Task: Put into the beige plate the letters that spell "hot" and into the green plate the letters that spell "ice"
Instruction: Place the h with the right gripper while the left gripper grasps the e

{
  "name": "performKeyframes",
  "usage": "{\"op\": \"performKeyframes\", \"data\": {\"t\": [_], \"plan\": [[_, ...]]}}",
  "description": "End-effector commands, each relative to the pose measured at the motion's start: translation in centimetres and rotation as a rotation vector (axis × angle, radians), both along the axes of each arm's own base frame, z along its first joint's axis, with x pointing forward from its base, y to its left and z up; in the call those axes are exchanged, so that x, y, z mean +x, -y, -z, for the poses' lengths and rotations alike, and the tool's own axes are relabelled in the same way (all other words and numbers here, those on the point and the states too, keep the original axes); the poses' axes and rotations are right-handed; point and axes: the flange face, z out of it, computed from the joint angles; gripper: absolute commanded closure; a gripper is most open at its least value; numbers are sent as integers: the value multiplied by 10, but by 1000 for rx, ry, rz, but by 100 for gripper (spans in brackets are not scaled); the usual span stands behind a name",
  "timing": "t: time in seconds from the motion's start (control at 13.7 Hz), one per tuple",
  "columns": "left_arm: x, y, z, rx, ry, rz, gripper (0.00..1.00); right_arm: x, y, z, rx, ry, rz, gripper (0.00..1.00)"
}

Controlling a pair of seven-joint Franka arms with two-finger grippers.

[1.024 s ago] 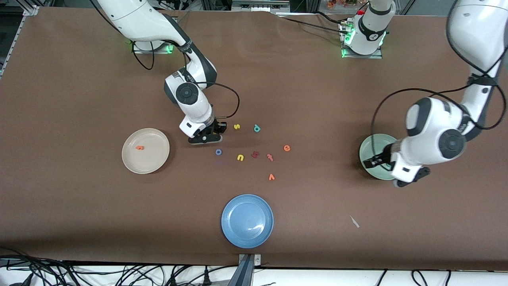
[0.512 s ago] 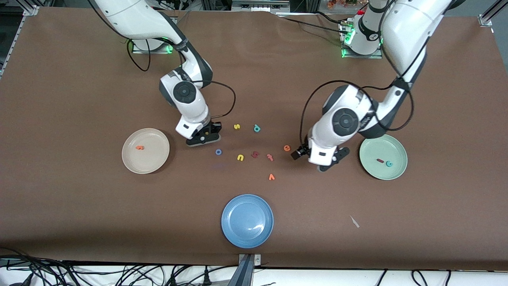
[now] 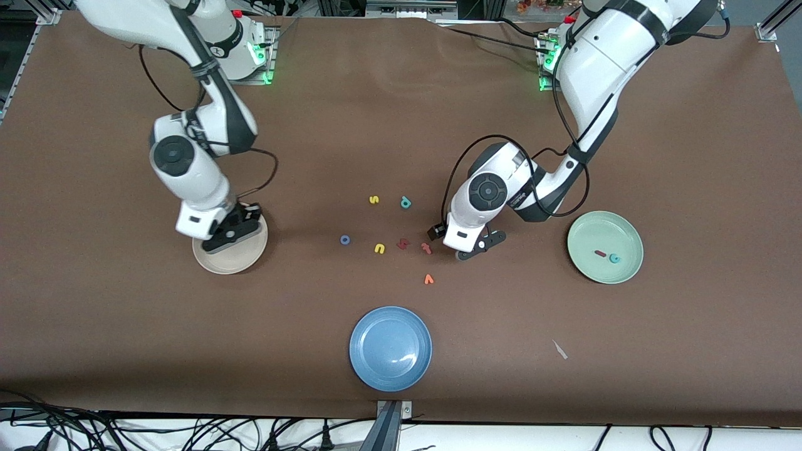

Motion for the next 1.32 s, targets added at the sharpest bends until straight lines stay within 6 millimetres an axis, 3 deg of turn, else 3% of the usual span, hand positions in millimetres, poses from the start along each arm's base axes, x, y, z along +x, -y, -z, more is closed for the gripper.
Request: {"op": "performKeyframes", "data": {"t": [0.0,0.07,0.15,0.37,0.58,0.73,1.02,1.24], "plan": [[10,0,-1,3,31,18,4,-10,-1,7,-1,-5,-40,71],[15,-5,-2,3,38,11,7,-12,-1,9,3,-3,-34,42],[16,-5,-2,-6,46,7,19,-12,-2,9,10,0,-29,36],[10,-1,8,-2,30,15,39,-13,-4,7,26,-7,18,31],[10,-2,10,-1,27,14,40,-16,-15,9,37,-10,49,29],[11,-2,10,-1,27,14,51,-22,-46,9,60,-9,107,29],[11,-2,10,0,26,8,97,-34,-121,17,103,-13,206,29],[15,-5,4,-2,34,-2,100,-22,-167,16,141,9,265,29]]}}
